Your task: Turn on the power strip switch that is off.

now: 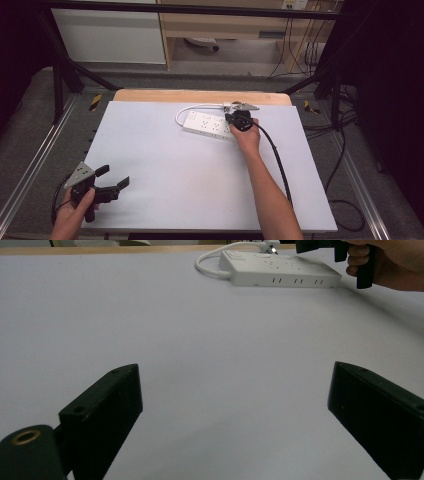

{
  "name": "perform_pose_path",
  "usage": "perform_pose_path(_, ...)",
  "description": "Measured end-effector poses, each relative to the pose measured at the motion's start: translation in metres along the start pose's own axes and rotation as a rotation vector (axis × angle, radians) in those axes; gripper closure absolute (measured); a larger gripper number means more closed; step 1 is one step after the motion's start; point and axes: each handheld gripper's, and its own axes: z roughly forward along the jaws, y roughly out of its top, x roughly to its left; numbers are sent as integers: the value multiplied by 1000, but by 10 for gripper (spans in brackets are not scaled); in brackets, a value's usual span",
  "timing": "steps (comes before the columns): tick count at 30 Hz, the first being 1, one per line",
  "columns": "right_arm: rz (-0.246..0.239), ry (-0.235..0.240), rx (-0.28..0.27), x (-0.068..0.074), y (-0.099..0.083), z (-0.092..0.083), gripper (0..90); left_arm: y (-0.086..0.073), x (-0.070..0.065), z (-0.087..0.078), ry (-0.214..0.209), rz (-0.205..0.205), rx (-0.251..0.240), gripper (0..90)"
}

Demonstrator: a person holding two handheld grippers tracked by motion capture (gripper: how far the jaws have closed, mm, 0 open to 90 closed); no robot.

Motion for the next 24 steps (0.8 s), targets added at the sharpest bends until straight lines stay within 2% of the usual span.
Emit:
perform_pose_path(11,16,-6,-5,-4,-8,-2,900,0,0,0,1,0,3,74)
perform_pose_path(24,18,-1,-8,-2,-8,-1,900,0,0,0,-1,0,3,74)
